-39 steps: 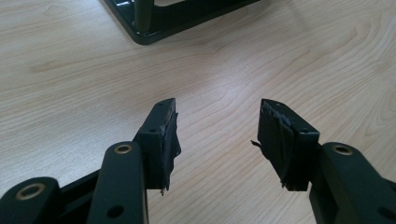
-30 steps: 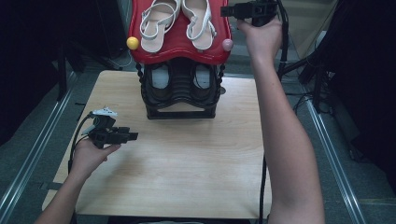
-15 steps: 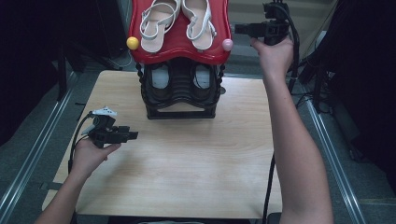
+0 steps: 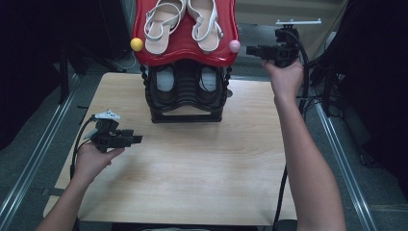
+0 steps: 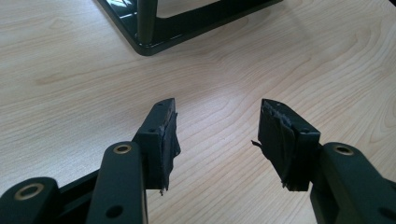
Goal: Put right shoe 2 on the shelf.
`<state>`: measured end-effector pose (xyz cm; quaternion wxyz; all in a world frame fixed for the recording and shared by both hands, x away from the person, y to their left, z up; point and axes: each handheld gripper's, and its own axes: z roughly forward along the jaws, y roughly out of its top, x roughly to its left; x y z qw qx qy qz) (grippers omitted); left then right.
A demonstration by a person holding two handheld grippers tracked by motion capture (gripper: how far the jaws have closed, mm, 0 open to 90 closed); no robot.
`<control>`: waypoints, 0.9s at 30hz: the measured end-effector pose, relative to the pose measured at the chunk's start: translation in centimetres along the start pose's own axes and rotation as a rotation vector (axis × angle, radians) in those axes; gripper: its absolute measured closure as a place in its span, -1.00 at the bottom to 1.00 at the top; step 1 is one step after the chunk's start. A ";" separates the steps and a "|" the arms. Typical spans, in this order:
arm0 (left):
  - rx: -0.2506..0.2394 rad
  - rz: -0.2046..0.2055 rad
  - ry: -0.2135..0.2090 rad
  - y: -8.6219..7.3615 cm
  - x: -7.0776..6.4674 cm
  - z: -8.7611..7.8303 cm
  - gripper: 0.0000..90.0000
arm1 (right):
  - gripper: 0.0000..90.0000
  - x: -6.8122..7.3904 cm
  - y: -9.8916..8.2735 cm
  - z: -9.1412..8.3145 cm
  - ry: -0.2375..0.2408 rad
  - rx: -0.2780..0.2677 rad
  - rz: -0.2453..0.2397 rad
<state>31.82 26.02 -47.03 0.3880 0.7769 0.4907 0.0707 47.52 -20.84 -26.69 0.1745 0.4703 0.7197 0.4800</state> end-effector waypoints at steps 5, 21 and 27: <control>-0.003 0.018 0.007 -0.1 -0.1 0.2 0.04 | 0.14 -0.6 -2.6 0.7 -0.002 0.020 0.007; -0.017 0.006 -0.002 0.0 0.0 -0.1 0.02 | 0.14 -1.3 -9.2 1.8 0.006 0.035 0.034; -0.020 0.014 0.002 0.0 0.0 -0.1 0.03 | 0.14 -1.1 -11.5 2.4 0.007 0.056 0.024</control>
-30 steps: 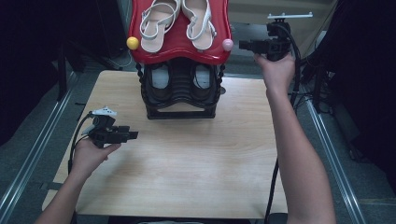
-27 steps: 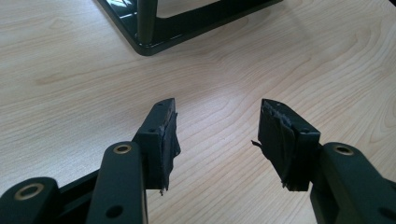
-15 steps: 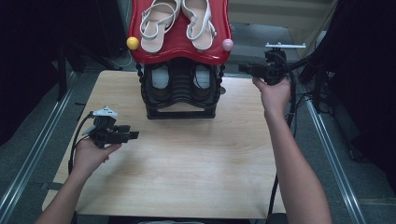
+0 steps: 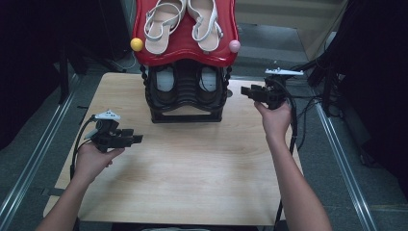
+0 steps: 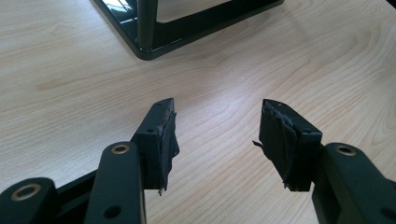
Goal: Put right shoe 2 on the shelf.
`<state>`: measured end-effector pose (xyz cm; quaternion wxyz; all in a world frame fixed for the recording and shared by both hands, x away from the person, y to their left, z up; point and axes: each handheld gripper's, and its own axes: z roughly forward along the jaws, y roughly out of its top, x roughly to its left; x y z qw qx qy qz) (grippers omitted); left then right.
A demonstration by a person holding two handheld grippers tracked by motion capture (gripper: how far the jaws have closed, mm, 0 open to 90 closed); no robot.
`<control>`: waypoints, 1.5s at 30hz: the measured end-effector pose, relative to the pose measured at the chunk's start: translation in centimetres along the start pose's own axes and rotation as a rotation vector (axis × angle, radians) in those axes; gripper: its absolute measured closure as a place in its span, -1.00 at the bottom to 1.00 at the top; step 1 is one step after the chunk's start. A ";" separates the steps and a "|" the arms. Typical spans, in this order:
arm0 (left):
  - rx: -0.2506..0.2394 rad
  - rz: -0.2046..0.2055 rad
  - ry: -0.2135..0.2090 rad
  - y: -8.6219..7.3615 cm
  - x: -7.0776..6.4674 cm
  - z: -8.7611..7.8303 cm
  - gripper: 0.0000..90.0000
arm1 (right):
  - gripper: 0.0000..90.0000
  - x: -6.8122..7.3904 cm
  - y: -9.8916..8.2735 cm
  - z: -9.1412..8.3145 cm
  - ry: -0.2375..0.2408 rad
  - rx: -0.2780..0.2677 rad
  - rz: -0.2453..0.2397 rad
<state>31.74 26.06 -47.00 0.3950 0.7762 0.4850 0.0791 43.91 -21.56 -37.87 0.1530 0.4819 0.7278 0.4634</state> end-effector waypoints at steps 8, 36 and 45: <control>-0.009 -0.001 0.003 0.0 0.0 0.0 0.02 | 0.15 0.3 -2.9 0.5 0.022 0.016 0.004; -0.011 0.002 -0.025 0.0 -0.1 0.4 -0.03 | 0.17 1.8 -11.6 0.3 0.024 0.044 -0.043; 0.002 0.007 -0.021 0.0 0.1 1.0 -0.05 | 0.17 1.4 -12.5 0.9 0.033 0.077 -0.034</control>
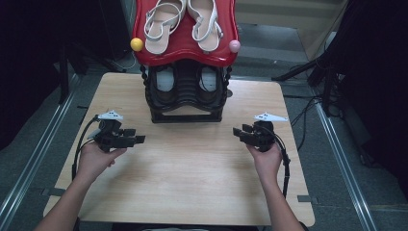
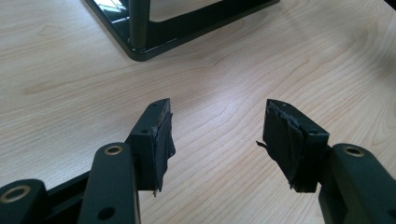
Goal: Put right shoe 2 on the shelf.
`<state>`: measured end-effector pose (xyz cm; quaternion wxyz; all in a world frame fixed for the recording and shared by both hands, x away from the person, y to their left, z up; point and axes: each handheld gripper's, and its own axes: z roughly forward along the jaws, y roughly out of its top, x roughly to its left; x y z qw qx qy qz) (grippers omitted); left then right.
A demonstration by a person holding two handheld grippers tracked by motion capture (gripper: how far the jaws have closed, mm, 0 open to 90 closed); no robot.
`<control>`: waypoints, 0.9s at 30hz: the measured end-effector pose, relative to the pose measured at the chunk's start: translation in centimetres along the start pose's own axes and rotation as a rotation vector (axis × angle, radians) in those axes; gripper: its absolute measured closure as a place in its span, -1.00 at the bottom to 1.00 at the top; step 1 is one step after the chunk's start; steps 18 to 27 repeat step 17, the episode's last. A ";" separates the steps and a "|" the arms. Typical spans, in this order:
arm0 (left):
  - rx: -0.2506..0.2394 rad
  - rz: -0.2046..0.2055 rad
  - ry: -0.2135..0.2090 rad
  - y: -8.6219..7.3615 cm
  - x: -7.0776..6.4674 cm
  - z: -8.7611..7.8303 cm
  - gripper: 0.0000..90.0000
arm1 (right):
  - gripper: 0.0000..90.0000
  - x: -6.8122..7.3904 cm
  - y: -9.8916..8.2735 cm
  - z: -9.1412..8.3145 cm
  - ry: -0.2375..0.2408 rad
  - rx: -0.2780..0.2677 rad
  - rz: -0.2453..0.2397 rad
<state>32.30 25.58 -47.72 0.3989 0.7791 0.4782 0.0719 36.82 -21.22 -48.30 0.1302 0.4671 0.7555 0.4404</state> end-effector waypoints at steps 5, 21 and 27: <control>0.005 0.012 -0.008 0.0 0.0 0.4 -0.06 | 0.15 -0.1 -0.1 0.1 0.000 0.005 -0.002; 0.012 0.014 -0.014 0.0 0.0 0.6 -0.11 | 0.12 -0.1 -0.3 0.2 -0.021 0.014 -0.033; 0.012 0.014 -0.014 0.0 0.0 0.6 -0.11 | 0.12 -0.1 -0.3 0.2 -0.021 0.014 -0.033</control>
